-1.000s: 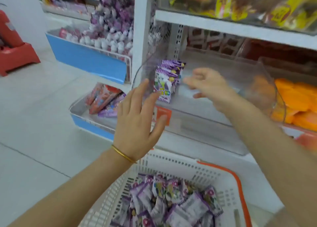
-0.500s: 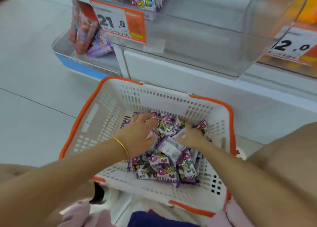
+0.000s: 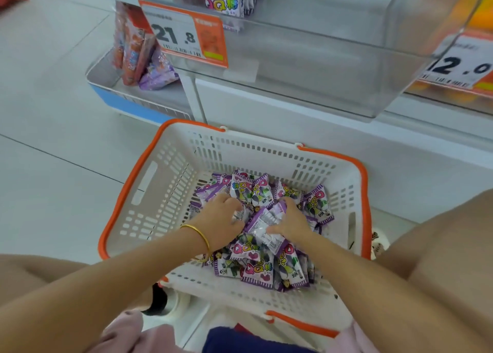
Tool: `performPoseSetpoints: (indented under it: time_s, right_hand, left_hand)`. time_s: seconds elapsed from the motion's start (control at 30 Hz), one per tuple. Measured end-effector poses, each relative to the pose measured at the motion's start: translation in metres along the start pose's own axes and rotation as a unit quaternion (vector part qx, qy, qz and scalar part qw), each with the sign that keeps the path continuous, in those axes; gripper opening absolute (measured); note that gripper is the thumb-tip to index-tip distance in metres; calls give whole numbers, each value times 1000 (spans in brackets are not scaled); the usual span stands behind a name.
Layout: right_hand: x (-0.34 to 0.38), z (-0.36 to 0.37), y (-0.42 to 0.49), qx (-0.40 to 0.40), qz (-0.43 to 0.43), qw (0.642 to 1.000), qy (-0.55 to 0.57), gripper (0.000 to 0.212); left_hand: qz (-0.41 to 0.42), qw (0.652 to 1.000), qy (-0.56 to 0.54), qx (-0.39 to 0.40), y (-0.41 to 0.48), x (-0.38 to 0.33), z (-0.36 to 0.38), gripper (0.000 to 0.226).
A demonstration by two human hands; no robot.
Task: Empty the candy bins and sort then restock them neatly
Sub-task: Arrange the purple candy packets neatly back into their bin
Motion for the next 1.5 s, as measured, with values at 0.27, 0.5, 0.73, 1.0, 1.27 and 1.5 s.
performPoseSetpoints:
  time_s: [0.27, 0.5, 0.73, 1.0, 1.27, 1.5]
  right_hand:
    - [4, -33, -37, -70, -4, 995, -74, 52]
    - [66, -57, -85, -161, -154, 974, -28, 32]
    - [127, -64, -145, -78, -285, 954, 42, 51]
    - [129, -74, -153, -70, -330, 921, 197, 28]
    - [116, -112, -147, -126, -256, 911, 298, 17]
    - [124, -88, -140, 8, -189, 891, 412, 33]
  left_hand:
    - [-52, 989, -129, 55, -2, -6, 10, 38]
    - [-116, 844, -518, 75, -16, -27, 14, 42]
    - [-6, 741, -669, 48, -18, -50, -4, 59]
    - [14, 714, -700, -9, -22, -40, -30, 36]
    - [-4, 690, -723, -19, -20, -23, -42, 30]
    - [34, 808, -580, -103, -17, -25, -47, 17]
Point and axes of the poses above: each hand's wrist, its own y-axis towards the middle knuckle, its own z-axis out of the palm, x = y × z, the point moved 7 cm from there along y, towards the middle knuckle, and after that the axes turned 6 degrees about x, right-handed, at the moved point
